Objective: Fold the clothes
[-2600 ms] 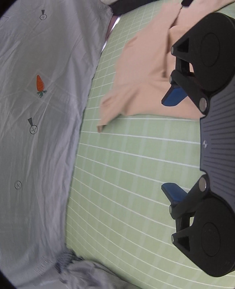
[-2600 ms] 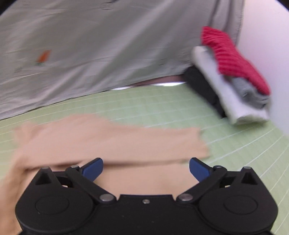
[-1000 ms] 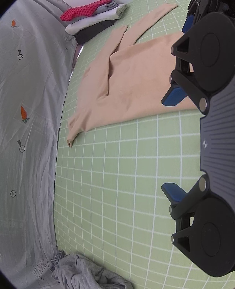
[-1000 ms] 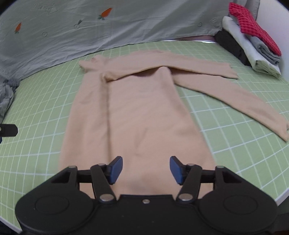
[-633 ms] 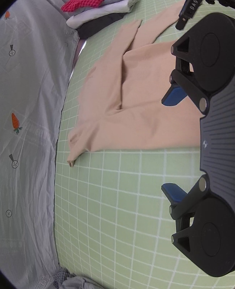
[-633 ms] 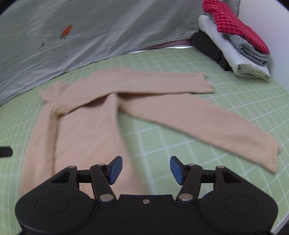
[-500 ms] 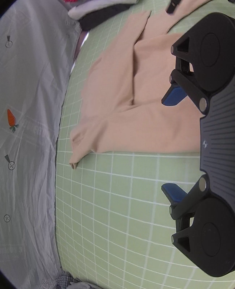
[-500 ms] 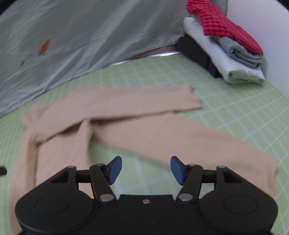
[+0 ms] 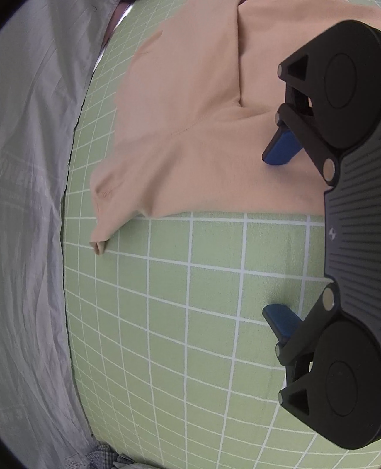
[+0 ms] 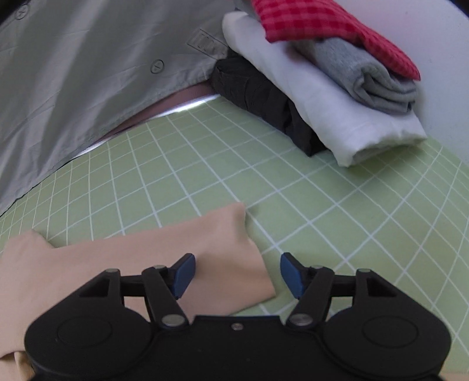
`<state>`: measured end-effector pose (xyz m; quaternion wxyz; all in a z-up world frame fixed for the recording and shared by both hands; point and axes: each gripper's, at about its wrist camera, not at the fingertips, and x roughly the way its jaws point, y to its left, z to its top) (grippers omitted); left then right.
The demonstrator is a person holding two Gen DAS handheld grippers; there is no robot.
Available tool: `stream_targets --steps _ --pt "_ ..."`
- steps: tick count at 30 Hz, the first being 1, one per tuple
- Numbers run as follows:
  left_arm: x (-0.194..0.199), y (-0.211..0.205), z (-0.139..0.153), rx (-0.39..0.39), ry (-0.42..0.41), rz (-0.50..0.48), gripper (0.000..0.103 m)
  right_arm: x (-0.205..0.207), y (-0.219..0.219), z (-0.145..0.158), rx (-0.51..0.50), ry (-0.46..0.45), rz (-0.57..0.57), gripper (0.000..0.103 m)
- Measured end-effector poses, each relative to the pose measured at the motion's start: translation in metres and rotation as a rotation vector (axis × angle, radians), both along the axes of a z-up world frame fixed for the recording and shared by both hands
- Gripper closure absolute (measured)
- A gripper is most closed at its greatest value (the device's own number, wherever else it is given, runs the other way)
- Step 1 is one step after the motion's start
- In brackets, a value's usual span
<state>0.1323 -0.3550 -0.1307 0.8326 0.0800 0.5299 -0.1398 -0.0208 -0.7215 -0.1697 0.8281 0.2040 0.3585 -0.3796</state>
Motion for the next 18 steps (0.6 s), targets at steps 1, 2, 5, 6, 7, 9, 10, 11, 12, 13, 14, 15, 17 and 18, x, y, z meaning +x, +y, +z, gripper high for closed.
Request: stream_targets --steps 1,2,5,6,7,9,10,11,12,13,14,15,17,18 --pt "0.000 0.000 0.001 0.001 0.001 0.001 0.002 0.001 0.004 0.001 -0.006 -0.003 0.025 0.069" --pt "-0.001 0.000 0.003 0.003 -0.003 0.002 0.002 0.002 0.008 0.002 -0.009 -0.007 0.051 0.094" --pt "-0.009 0.003 0.016 -0.013 -0.034 0.003 0.002 0.000 0.027 0.019 -0.033 -0.051 0.084 0.095" --pt "-0.013 0.005 0.023 -0.029 -0.048 0.005 0.002 -0.002 0.036 0.027 -0.055 -0.063 0.107 0.095" --pt "-0.017 0.008 0.030 -0.046 -0.062 0.009 0.002 -0.003 0.044 0.036 -0.076 -0.076 0.130 0.095" --pt "-0.030 0.015 0.044 -0.077 -0.087 0.017 0.002 -0.010 0.065 0.057 -0.110 -0.116 0.187 0.095" --pt "-0.038 0.020 0.050 -0.090 -0.097 0.021 0.002 -0.015 0.076 0.067 -0.123 -0.139 0.214 0.095" --pt "-0.046 0.024 0.056 -0.103 -0.106 0.024 0.002 -0.020 0.089 0.076 -0.134 -0.159 0.242 0.095" --pt "-0.053 0.029 0.062 -0.117 -0.116 0.028 0.002 -0.025 0.102 0.085 -0.145 -0.177 0.271 0.095" --pt "-0.061 0.034 0.069 -0.130 -0.126 0.032 0.002 -0.030 0.115 0.092 -0.154 -0.188 0.297 0.095" --pt "-0.068 0.040 0.073 -0.136 -0.130 0.032 0.002 -0.035 0.129 0.098 -0.164 -0.196 0.323 0.095" --pt "-0.076 0.045 0.076 -0.138 -0.133 0.029 0.002 -0.040 0.143 0.104 -0.174 -0.204 0.349 0.095" --pt "-0.091 0.056 0.081 -0.140 -0.135 0.023 0.002 -0.048 0.169 0.111 -0.177 -0.215 0.395 0.095" --pt "-0.098 0.061 0.083 -0.140 -0.134 0.017 0.002 -0.052 0.181 0.112 -0.176 -0.216 0.415 0.095"
